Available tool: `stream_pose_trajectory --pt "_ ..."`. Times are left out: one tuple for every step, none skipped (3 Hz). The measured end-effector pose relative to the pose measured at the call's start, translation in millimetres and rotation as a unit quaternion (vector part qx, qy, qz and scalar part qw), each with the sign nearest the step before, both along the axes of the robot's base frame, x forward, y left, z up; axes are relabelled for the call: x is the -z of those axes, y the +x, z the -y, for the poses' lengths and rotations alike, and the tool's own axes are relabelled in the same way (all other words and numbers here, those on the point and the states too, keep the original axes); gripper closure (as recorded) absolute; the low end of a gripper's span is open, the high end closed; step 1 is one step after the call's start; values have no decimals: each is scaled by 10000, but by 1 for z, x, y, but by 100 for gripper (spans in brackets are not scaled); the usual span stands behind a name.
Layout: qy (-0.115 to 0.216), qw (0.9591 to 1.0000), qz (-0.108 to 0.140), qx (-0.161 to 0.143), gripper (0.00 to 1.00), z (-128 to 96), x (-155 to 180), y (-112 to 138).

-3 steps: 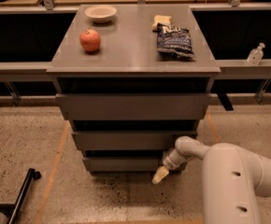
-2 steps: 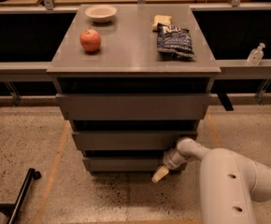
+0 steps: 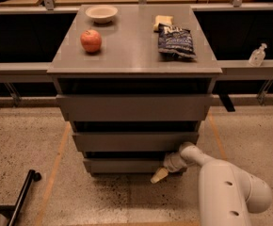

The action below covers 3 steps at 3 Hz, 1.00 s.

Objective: Open bottom drawer

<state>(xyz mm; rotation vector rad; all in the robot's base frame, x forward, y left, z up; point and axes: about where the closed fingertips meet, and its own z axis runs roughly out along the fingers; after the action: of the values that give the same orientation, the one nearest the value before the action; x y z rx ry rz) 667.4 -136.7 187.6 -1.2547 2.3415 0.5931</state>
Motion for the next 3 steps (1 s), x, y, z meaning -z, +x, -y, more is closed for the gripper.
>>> stream_pose_trajectory --pt "0 10000 0 0 26 0 -1 0" --pt "0 10000 0 0 49 0 -2 0" --pt "0 10000 0 0 72 0 -3 0"
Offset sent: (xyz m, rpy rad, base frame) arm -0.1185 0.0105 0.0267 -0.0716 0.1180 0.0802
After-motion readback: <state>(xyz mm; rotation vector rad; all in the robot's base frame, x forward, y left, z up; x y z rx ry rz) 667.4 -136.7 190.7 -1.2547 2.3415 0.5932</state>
